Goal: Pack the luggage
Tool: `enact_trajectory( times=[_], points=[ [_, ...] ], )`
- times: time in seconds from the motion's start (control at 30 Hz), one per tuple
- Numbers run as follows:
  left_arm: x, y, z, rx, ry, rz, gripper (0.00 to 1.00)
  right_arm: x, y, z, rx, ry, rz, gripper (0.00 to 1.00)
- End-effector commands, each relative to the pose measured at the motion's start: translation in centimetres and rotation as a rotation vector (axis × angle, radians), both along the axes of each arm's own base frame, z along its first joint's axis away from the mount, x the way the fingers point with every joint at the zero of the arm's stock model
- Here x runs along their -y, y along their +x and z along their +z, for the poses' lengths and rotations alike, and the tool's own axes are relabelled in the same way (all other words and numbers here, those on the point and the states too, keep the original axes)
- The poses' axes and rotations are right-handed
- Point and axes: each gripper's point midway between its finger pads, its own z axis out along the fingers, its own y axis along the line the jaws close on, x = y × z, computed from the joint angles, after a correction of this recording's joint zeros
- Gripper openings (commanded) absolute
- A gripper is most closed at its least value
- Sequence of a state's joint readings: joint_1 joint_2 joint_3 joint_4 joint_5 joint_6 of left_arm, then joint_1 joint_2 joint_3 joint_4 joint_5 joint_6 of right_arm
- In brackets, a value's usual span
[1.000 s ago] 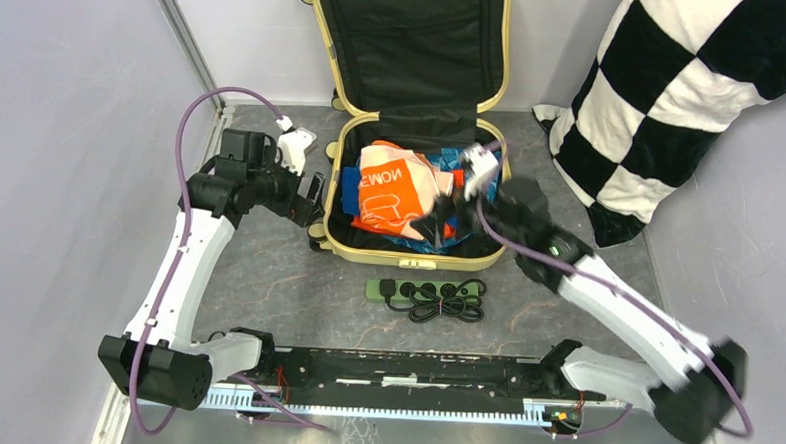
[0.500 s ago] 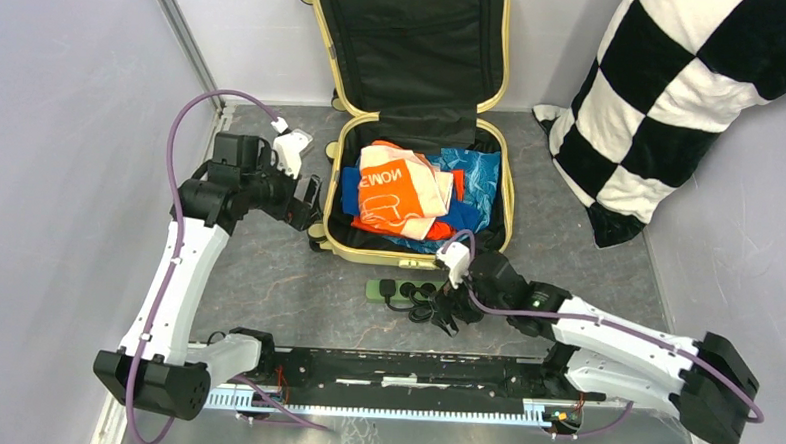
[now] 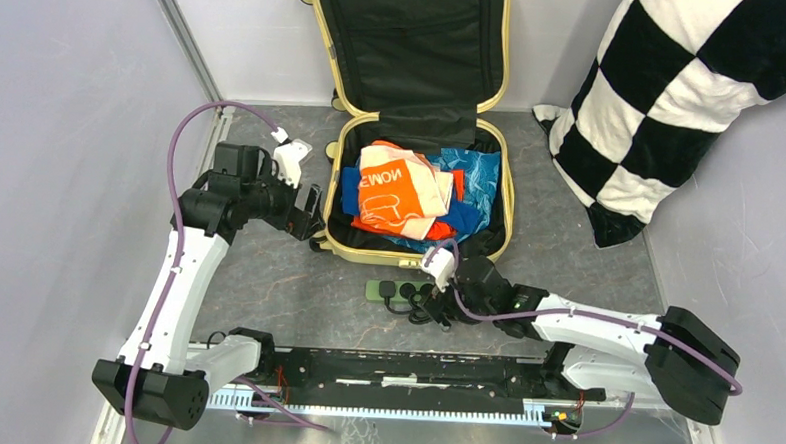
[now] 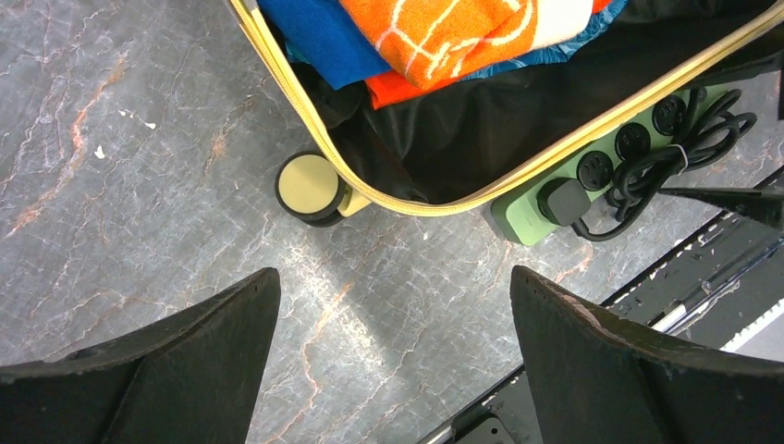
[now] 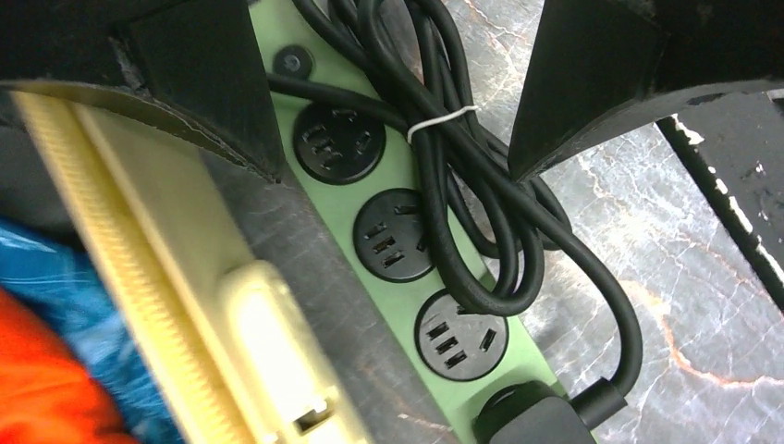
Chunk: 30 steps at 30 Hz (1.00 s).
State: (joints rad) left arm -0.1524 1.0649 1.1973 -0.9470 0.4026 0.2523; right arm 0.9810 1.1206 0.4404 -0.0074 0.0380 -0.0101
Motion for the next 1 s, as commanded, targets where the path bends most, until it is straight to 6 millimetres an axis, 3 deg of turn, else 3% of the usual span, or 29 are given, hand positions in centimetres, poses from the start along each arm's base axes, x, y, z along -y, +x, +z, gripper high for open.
enact_trajectory(
  times=[0.0, 0.17, 0.3, 0.47, 0.67, 0.87, 0.97],
  points=[
    [0.1, 0.5, 0.6, 0.019, -0.014, 0.012, 1.00, -2.4, -0.9, -0.7, -0.005, 0.087, 0.103, 0.98],
    [0.0, 0.8, 0.6, 0.027, -0.009, 0.018, 1.00, -3.1, -4.0, -2.8, -0.074, 0.069, 0.189, 0.97],
    [0.0, 0.8, 0.5, 0.025, -0.009, 0.018, 1.00, -3.8, -5.5, -2.8, -0.090, 0.081, 0.210, 0.95],
    [0.0, 0.9, 0.9, 0.036, -0.009, 0.017, 1.00, -5.1, -5.8, -1.4, -0.077, 0.046, 0.253, 0.86],
    [-0.1, 0.6, 1.4, 0.055, -0.006, 0.010, 1.00, -6.4, -6.5, 1.2, -0.034, 0.027, 0.321, 0.85],
    [-0.1, 0.5, 1.3, 0.053, -0.003, 0.006, 1.00, -5.6, -4.9, 0.3, 0.021, -0.100, 0.310, 0.98],
    [-0.2, 0.5, 1.3, 0.057, 0.001, 0.008, 1.00, -5.7, -4.3, -0.4, 0.040, -0.140, 0.308, 0.98]
  ],
)
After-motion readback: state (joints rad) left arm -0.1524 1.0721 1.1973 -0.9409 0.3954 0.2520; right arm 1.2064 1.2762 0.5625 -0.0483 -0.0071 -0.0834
